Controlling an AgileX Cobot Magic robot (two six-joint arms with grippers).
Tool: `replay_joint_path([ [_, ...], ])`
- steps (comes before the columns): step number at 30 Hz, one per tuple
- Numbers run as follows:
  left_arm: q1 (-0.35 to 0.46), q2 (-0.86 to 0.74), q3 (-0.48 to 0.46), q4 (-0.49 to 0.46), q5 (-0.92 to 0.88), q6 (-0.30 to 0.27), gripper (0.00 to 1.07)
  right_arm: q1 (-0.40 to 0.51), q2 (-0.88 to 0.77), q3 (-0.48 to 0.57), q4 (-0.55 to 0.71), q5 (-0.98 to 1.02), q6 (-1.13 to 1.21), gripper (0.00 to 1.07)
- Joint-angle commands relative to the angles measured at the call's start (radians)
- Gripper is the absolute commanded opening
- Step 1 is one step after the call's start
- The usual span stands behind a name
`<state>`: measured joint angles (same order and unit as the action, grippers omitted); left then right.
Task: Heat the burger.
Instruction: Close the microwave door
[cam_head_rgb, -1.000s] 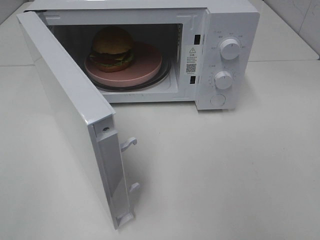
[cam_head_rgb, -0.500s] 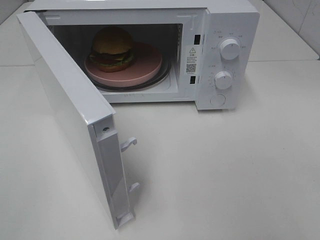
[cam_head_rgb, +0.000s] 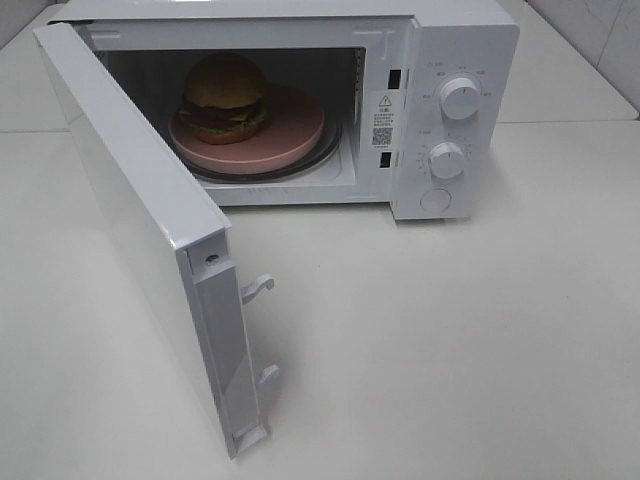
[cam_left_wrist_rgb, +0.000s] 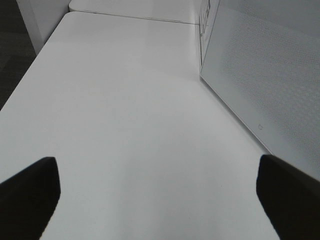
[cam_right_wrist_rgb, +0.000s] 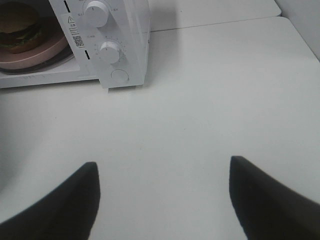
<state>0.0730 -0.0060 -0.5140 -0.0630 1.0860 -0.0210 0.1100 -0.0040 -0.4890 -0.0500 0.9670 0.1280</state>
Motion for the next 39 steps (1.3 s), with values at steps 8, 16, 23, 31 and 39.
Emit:
replay_joint_path([
  [8, -0.003, -0.003, -0.001, -0.004, -0.016, 0.0, 1.0, -0.005, -0.029, 0.0, 0.004, -0.004, -0.029, 0.72],
  [16, -0.003, -0.003, -0.001, -0.004, -0.016, 0.0, 1.0, -0.005, -0.029, 0.0, -0.016, -0.004, -0.092, 0.72],
  [23, -0.003, -0.003, -0.001, -0.004, -0.016, 0.0, 1.0, -0.007, -0.029, 0.0, -0.015, -0.004, -0.102, 0.75],
  [31, -0.003, -0.003, -0.001, -0.004, -0.016, 0.0, 1.0, -0.042, -0.029, 0.0, -0.014, -0.004, -0.116, 0.95],
  [39, -0.003, -0.003, -0.001, -0.004, -0.016, 0.0, 1.0, -0.085, -0.029, 0.0, -0.004, -0.004, -0.128, 1.0],
])
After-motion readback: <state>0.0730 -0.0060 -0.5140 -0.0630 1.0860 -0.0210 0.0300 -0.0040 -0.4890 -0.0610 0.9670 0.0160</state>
